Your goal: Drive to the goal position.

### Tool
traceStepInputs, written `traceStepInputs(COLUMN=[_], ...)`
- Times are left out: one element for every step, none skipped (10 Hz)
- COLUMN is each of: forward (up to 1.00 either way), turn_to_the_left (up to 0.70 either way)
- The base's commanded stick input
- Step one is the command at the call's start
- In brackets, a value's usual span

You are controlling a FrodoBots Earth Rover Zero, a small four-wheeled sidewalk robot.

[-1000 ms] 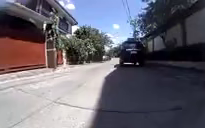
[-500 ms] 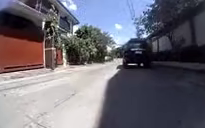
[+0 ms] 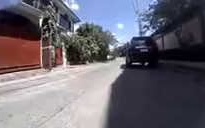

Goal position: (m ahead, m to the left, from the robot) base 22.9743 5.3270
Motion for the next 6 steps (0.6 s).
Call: traceStepInputs(forward=[1.0,1.0,1.0,1.0,1.0,1.0], turn_to_the_left=[-0.32,-0.4,-0.4,-0.4,-0.38,-0.2])
